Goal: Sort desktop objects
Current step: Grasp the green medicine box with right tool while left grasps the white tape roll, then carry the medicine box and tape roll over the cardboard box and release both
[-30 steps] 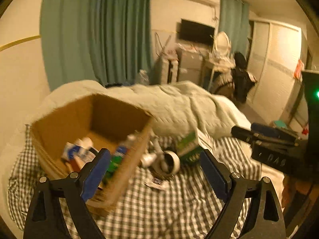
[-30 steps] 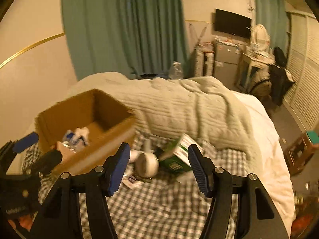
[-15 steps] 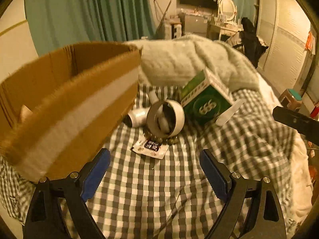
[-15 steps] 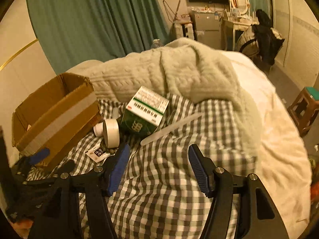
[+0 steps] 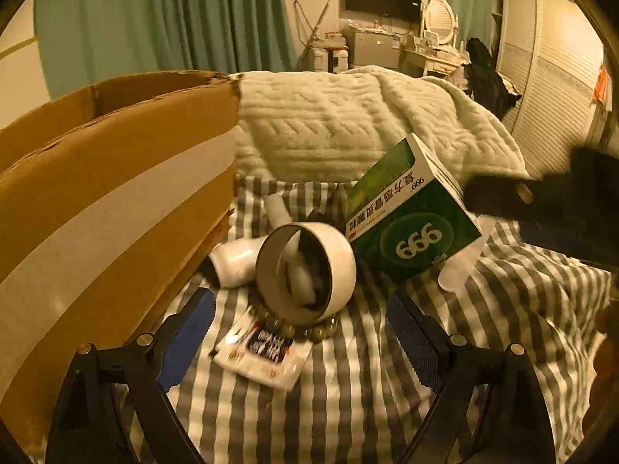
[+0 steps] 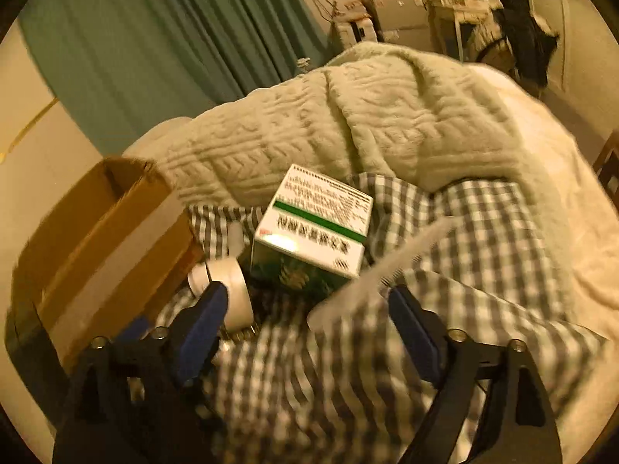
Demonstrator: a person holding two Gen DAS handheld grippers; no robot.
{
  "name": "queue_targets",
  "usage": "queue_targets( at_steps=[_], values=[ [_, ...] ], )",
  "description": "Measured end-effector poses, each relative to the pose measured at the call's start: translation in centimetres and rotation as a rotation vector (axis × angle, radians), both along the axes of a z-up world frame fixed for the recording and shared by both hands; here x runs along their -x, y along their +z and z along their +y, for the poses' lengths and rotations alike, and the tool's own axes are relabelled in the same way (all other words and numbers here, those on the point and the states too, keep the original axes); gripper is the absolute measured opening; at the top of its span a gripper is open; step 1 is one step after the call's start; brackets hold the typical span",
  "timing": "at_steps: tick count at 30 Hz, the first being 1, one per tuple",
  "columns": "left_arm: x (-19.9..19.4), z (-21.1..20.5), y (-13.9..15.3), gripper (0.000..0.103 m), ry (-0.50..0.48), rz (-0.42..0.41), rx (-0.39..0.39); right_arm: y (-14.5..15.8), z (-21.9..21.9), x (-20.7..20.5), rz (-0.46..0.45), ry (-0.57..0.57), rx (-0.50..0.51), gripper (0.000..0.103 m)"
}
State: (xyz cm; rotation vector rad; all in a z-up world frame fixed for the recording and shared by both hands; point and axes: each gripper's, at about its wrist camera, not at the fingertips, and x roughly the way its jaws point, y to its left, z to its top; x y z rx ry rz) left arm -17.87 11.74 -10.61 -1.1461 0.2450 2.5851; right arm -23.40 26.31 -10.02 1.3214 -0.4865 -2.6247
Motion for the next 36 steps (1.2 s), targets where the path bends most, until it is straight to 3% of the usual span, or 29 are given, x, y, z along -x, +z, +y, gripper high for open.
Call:
queue_targets(
  at_steps=[3,6,9,11,12,14,16,19,22,25,36],
  values=[
    [1.2,0.7,-0.6,0.093,-0.012,0.002,0.001,-1.2,0.0,2.8,-0.053,-0.024,0.056,0.089],
    [2.2,0.8,-1.1,0.090,-0.013,0.005,-0.011,-2.5,-0.4,5.0,-0.096,-0.043,0.041,0.089],
    [3.0,0.7,-1.6,0.071,-0.025,-0.005,-0.038,-4.5,-0.7,7.1,-0.150,-0.044,0.068,0.092],
    [3.4,0.4,-1.9,0.052,-0.039,-0.019,-0.056,-5.6,-0.8,8.1,-0.174,-0.036,0.096,0.092],
    [3.5,0.3,-2.0,0.049,-0.051,-0.025,-0.078,-6.2,-0.8,8.6,-0.180,-0.037,0.117,0.092],
    [3.4,-0.4,-1.9,0.029,-0.067,-0.020,-0.135,-6.9,-0.8,9.0,-0.165,-0.035,0.149,0.087],
    [3.3,-0.7,-1.4,0.020,-0.085,-0.016,-0.169,-6.6,-1.2,8.5,-0.087,-0.019,0.112,0.081],
    [3.5,-1.0,-0.8,0.015,-0.095,-0.029,-0.206,-5.4,-1.3,7.4,0.017,-0.029,0.036,0.081],
    [3.8,-1.3,0.0,0.009,-0.087,-0.055,-0.240,-3.5,-0.4,5.9,0.109,-0.050,0.035,0.081],
    [3.1,-1.4,1.6,0.005,-0.097,-0.021,-0.249,-1.7,0.2,4.3,0.165,-0.062,0.022,0.081],
    [0.2,-2.8,6.5,0.004,-0.111,-0.007,-0.301,0.9,0.5,-2.2,0.192,-0.065,0.078,0.081]
  ],
)
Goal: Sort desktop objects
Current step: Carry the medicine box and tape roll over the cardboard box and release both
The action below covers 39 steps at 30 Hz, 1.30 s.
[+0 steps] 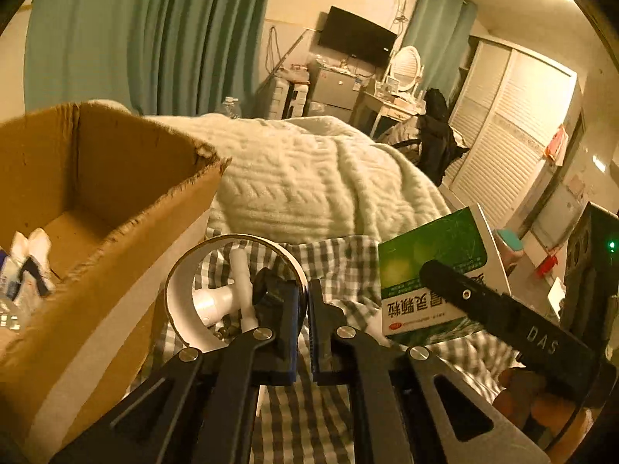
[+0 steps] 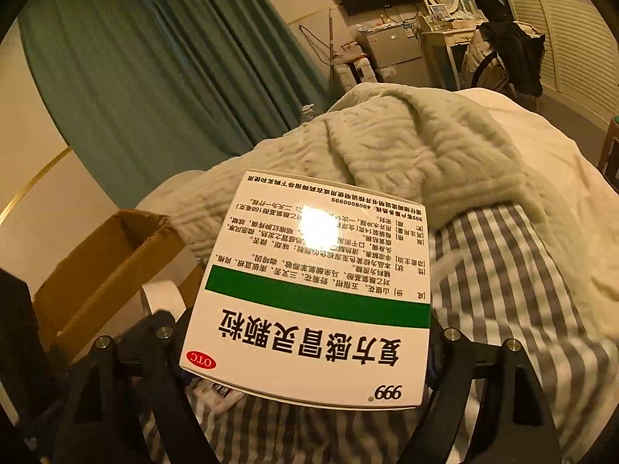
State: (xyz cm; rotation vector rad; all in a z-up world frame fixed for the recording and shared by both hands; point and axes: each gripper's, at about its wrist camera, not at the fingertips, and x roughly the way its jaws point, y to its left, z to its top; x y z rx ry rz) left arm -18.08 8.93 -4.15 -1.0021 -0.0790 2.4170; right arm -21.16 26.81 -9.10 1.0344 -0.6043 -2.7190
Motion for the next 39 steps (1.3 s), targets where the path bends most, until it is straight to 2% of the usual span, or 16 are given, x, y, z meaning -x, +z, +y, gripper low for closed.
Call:
queue_targets(
  at_steps=[6,9,13,18,22,25,28,33,34,36,37,38,39],
  values=[
    [-2.0,-1.2,4.2,0.004,-0.013,0.014,-0.026,3.7,-0.7,-3.5,0.050,0.009,-0.028,0.081],
    [-2.6,-2.0,7.4,0.004,0.002,0.058,-0.016,5.9,-1.7,-4.9,0.088,0.027,-0.044,0.081],
    [-2.7,-4.7,11.8,0.004,0.029,0.106,-0.048,9.2,-3.6,-6.6,0.138,0.065,-0.077,0.081],
    [-0.9,-9.4,14.6,0.004,0.118,0.118,-0.031,13.6,-8.0,-6.2,0.181,0.162,-0.119,0.081],
    [1.4,-13.9,14.6,0.004,0.214,0.100,0.013,15.6,-12.5,-4.7,0.187,0.265,-0.086,0.081],
    [2.9,-16.5,13.6,0.004,0.263,0.083,0.070,15.6,-15.3,-3.3,0.181,0.298,-0.078,0.081],
    [3.9,-18.8,12.1,0.004,0.280,0.052,0.084,14.9,-18.5,-1.2,0.146,0.317,-0.104,0.081],
    [5.1,-20.3,10.2,0.007,0.267,0.022,0.089,12.7,-21.4,1.6,0.069,0.350,-0.061,0.084],
    [5.2,-20.5,9.9,0.012,0.268,0.017,0.092,12.4,-21.8,1.9,0.060,0.365,-0.041,0.084],
    [5.1,-20.9,9.4,0.033,0.268,-0.002,0.091,11.9,-22.2,2.5,0.052,0.402,0.007,0.086],
    [5.3,-21.0,9.4,0.057,0.267,-0.012,0.086,12.0,-22.1,2.4,0.064,0.406,0.028,0.089],
    [5.2,-21.1,9.3,0.075,0.271,-0.018,0.075,12.1,-22.0,2.3,0.070,0.401,0.031,0.090],
    [5.1,-21.3,9.4,0.078,0.280,-0.016,0.062,12.2,-21.5,2.0,0.083,0.386,0.028,0.091]
  ],
)
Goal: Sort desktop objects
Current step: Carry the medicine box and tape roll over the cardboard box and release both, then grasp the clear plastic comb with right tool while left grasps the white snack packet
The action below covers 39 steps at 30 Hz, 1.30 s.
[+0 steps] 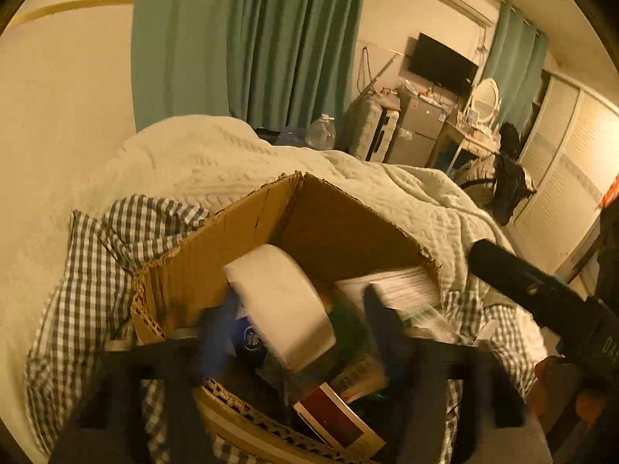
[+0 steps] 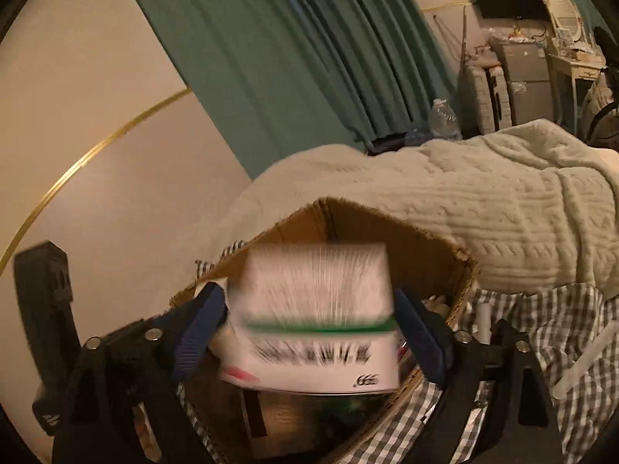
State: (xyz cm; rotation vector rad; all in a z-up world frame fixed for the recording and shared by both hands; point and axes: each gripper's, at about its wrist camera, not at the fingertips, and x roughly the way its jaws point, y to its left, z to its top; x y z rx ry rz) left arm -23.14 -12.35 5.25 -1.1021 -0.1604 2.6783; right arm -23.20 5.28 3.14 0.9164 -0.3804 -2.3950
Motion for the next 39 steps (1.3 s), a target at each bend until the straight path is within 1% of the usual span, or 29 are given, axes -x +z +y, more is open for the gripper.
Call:
queue_targets(
  at_steps=[1,3,6,7,8,9,11,13,15,16,18,21,24,26,28,30,31,34,36,37,38,39],
  values=[
    [-0.4,0.0,0.2,0.080,0.016,0.014,-0.008,0.3,0.5,-0.2,0.009,-0.014,-0.009,0.091],
    [-1.2,0.3,0.7,0.082,0.032,0.034,0.009,0.7,1.6,-0.4,0.023,-0.033,-0.027,0.091],
    [-2.9,2.0,1.7,0.086,-0.009,0.074,0.070,1.5,3.9,-1.1,0.052,-0.077,-0.075,0.091],
    [-3.5,2.8,2.0,0.091,-0.021,0.093,0.102,1.6,5.0,-1.4,0.061,-0.098,-0.098,0.091],
    [-4.2,3.8,2.4,0.093,-0.024,0.110,0.134,1.7,6.1,-1.7,0.067,-0.119,-0.122,0.091],
    [-4.8,4.6,2.7,0.093,-0.028,0.123,0.147,1.6,7.2,-2.1,0.068,-0.138,-0.151,0.091],
    [-6.1,6.5,3.0,0.094,-0.073,0.140,0.128,1.1,9.5,-3.0,0.065,-0.178,-0.210,0.091],
    [-7.3,8.7,2.7,0.096,-0.124,0.129,0.096,0.6,11.3,-3.6,0.056,-0.207,-0.245,0.091],
    [-8.2,11.0,2.0,0.101,-0.161,0.115,0.080,-0.5,13.9,-4.2,0.032,-0.247,-0.261,0.091],
    [-8.6,12.3,1.5,0.103,-0.187,0.105,0.084,-1.0,14.9,-4.4,0.018,-0.259,-0.261,0.091],
    [-9.3,14.6,0.4,0.103,-0.221,0.095,0.108,-2.2,17.3,-4.7,-0.018,-0.295,-0.260,0.091],
    [-10.0,17.9,-2.3,0.103,-0.251,0.065,0.160,-3.5,20.1,-5.5,-0.047,-0.333,-0.260,0.091],
    [-10.2,20.5,-6.1,0.103,-0.281,0.013,0.199,-4.5,22.3,-6.0,-0.064,-0.356,-0.262,0.091],
    [-10.4,22.1,-9.3,0.103,-0.308,-0.004,0.257,-5.4,23.4,-6.0,-0.084,-0.368,-0.261,0.091],
    [-10.1,22.9,-12.2,0.103,-0.334,-0.048,0.302,-6.2,24.0,-5.8,-0.103,-0.376,-0.258,0.091],
    [-9.5,23.3,-14.8,0.103,-0.328,-0.097,0.335,-7.2,24.3,-5.6,-0.123,-0.377,-0.253,0.091],
    [-9.1,23.2,-15.8,0.103,-0.309,-0.113,0.345,-7.7,24.4,-5.4,-0.134,-0.377,-0.254,0.091],
    [-7.2,22.4,-17.9,0.103,-0.257,-0.163,0.340,-9.7,24.2,-4.5,-0.177,-0.387,-0.269,0.091],
    [-6.1,21.5,-18.6,0.103,-0.233,-0.186,0.303,-11.1,23.3,-3.2,-0.207,-0.387,-0.281,0.091],
    [-5.6,21.1,-18.7,0.102,-0.221,-0.188,0.283,-11.4,23.0,-2.7,-0.216,-0.387,-0.287,0.091],
    [-5.1,20.6,-19.0,0.097,-0.211,-0.193,0.259,-12.2,22.4,-1.8,-0.229,-0.387,-0.301,0.091],
    [-4.6,20.3,-19.3,0.096,-0.206,-0.209,0.239,-12.7,22.0,-1.2,-0.237,-0.389,-0.310,0.090]
  ],
)
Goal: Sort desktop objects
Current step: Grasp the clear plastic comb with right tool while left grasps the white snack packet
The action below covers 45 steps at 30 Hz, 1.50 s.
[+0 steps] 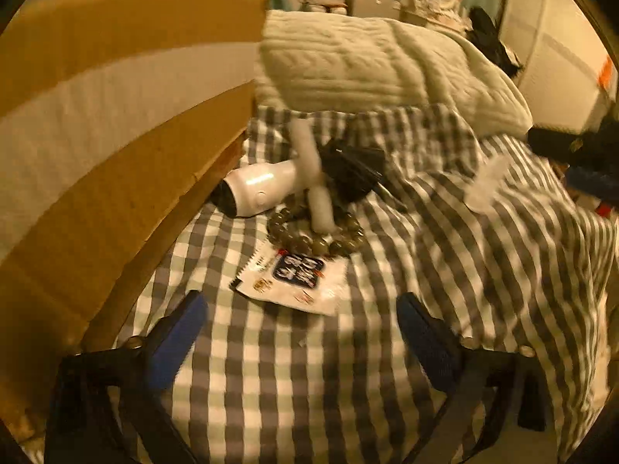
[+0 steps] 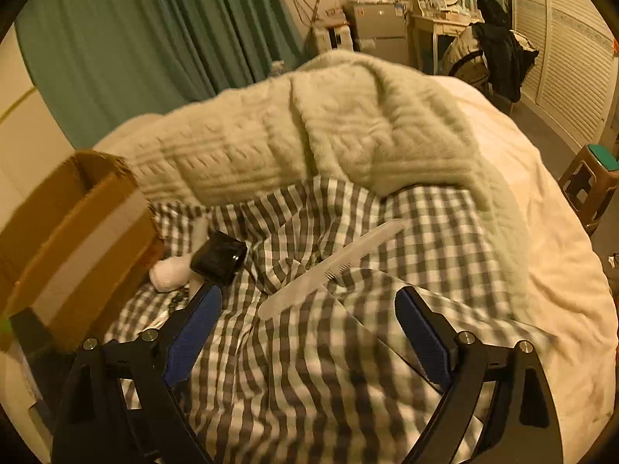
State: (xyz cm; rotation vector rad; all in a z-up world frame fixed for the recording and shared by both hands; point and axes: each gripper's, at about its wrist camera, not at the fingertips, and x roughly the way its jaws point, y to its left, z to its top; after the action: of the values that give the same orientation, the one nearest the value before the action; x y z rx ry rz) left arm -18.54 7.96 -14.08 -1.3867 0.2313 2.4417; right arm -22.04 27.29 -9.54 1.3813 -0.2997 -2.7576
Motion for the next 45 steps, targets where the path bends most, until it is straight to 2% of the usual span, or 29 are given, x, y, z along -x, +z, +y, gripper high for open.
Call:
queue_targets(
  at_steps=[2,4,7,8,11,12,14,16,18,19,20,26,30,36,45],
  values=[
    [1.0,-0.8,-1.0,0.092,0.023,-0.043,-0.025,-1.1,-0.8,1.6,-0.022,-0.010,-0.014,0.085],
    [1.5,-1.5,-1.4,0.085,0.030,-0.053,-0.045,-2.2,-1.5,3.4,-0.058,-0.014,-0.028,0.074],
    [1.6,-1.2,-1.7,0.085,-0.006,-0.049,-0.032,-4.3,-1.8,6.0,-0.151,-0.078,-0.123,0.070],
    [1.7,-1.0,-1.7,0.084,-0.017,-0.048,-0.028,-5.1,-1.3,6.8,-0.180,-0.114,-0.126,0.070],
    [1.9,-1.0,-1.9,0.083,-0.040,-0.050,-0.026,-7.1,0.0,8.1,-0.231,-0.140,-0.042,0.069],
    [2.0,-1.1,-1.9,0.082,-0.040,-0.052,-0.031,-7.6,0.2,8.3,-0.236,-0.140,-0.040,0.063],
    [2.1,-1.3,-1.9,0.068,-0.043,-0.052,-0.043,-8.0,0.3,8.2,-0.207,-0.127,-0.043,0.049],
    [2.1,-1.3,-1.9,0.062,-0.047,-0.053,-0.046,-8.0,0.6,7.8,-0.169,-0.143,-0.039,0.027],
    [2.1,-1.4,-1.8,0.053,-0.047,-0.049,-0.049,-7.8,0.9,7.3,-0.128,-0.144,-0.008,0.021],
    [2.0,-1.5,-1.7,0.046,-0.043,-0.042,-0.047,-7.7,1.0,7.2,-0.114,-0.136,0.004,0.019],
    [2.0,-1.6,-1.6,0.041,-0.039,-0.035,-0.046,-7.6,1.0,6.9,-0.100,-0.128,0.012,0.018],
    [1.2,-2.1,-0.6,0.031,-0.050,0.004,-0.076,-5.6,0.4,5.0,0.010,-0.058,0.053,0.009],
    [0.1,-2.4,0.7,0.029,-0.071,0.037,-0.112,-3.5,-0.5,3.7,0.068,-0.011,0.077,0.003],
    [-0.4,-2.1,1.6,0.028,-0.078,0.055,-0.125,-1.1,-1.8,2.2,0.111,0.053,0.093,0.003],
    [-1.7,-1.4,3.3,0.028,-0.100,0.086,-0.151,-0.5,-2.3,1.0,0.116,0.107,0.128,0.003]
  ],
)
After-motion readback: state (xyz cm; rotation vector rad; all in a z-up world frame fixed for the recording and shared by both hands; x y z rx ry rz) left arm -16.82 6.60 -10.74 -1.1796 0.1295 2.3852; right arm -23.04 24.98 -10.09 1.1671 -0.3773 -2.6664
